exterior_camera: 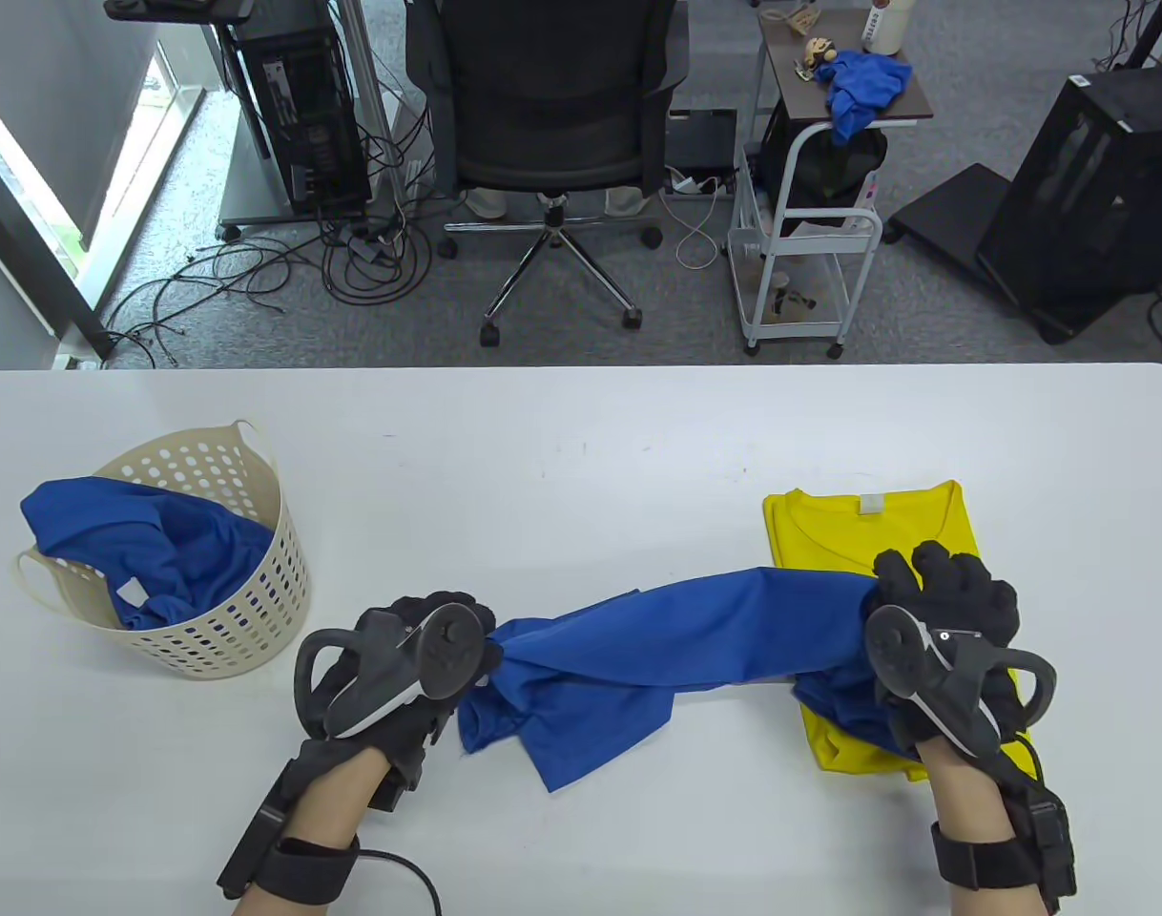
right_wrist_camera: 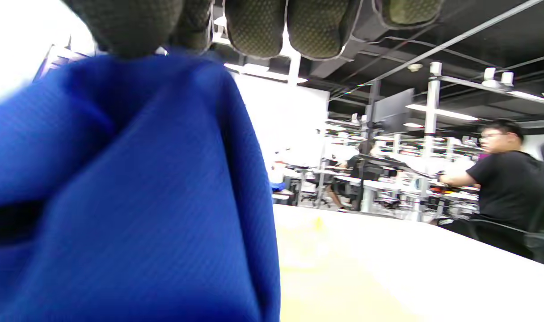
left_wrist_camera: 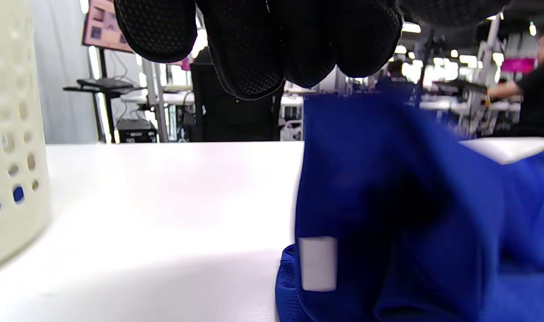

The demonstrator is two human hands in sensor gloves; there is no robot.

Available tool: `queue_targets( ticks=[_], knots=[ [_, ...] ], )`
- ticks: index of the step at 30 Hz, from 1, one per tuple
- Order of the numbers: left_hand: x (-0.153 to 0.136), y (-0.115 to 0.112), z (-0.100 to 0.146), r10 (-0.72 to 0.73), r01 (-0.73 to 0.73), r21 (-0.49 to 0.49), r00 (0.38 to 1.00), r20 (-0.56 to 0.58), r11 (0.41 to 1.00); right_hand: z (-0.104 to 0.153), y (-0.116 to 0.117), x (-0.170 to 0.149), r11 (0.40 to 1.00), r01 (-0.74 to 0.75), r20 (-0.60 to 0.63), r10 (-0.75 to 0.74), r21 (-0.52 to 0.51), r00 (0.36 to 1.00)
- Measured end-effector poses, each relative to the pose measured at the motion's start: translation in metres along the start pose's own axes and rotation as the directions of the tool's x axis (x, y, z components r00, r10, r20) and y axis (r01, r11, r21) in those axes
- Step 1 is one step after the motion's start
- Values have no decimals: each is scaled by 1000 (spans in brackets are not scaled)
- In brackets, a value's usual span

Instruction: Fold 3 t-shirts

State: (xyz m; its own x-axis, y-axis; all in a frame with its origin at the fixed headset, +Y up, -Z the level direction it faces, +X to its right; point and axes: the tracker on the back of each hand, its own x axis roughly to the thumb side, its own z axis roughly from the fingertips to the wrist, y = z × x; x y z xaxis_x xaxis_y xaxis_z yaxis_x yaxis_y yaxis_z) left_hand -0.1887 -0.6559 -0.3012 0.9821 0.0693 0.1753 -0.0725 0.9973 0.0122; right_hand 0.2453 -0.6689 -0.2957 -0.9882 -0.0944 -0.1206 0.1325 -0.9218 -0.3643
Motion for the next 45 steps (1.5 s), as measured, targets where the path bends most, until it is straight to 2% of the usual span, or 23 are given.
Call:
queue_targets(
  ticks=[3,5,7,9,12,14,17,19,22,24,28,30,32,33,35,37,39,41,45],
  knots=[
    [-19,-28,-3,49,-52,-53,997,-59,997,8,-3,19,998,67,119,-66,-4,991],
    [-29,-43,-5,-58,39,-169,992,-109,985,10,3,35,996,49,186,-62,76,981],
    [-36,-50,-5,-177,149,-193,975,-133,970,10,11,44,991,-29,242,-4,130,970],
    [-37,-54,0,-167,150,-221,984,-62,964,11,23,49,979,-102,277,50,176,960],
    [-28,-61,2,47,-15,-329,995,88,944,11,35,46,961,-106,289,29,255,957],
    [-17,-67,3,56,-14,-398,994,95,917,11,41,43,949,-82,278,-6,303,961],
    [-1,-76,4,-144,190,-397,979,144,898,11,43,40,952,-75,270,-8,298,963],
    [5,-85,3,-267,305,-404,952,148,862,12,40,40,956,-59,271,-22,287,962],
    [7,-96,1,-312,340,-389,940,135,856,13,38,42,958,-46,278,-36,282,960],
    [10,-96,1,-322,339,-306,941,105,890,14,38,43,959,-51,285,-32,277,958],
    [9,-92,0,-319,331,-284,943,90,900,14,37,43,962,-49,282,-30,269,959],
    [7,-81,1,-324,331,-240,944,67,913,13,34,40,965,-32,272,-41,259,961],
    [3,-55,4,-282,285,-121,959,35,951,13,30,39,967,1,267,-70,253,961],
    [2,-37,5,-228,228,-56,974,16,972,12,28,39,968,18,265,-86,250,961],
    [2,-8,5,-91,91,13,996,10,996,12,27,39,963,28,267,-102,267,958],
    [4,21,3,4,-5,38,1000,6,999,11,31,38,945,6,278,-103,328,955],
    [7,52,-1,-4,5,87,1000,-21,996,11,38,37,912,-61,288,-64,406,955],
    [8,76,-4,-53,60,121,997,-54,991,11,43,35,890,-129,289,-3,437,957],
    [4,107,-8,-93,114,164,988,-125,980,11,49,35,880,-268,286,160,393,945]
  ],
)
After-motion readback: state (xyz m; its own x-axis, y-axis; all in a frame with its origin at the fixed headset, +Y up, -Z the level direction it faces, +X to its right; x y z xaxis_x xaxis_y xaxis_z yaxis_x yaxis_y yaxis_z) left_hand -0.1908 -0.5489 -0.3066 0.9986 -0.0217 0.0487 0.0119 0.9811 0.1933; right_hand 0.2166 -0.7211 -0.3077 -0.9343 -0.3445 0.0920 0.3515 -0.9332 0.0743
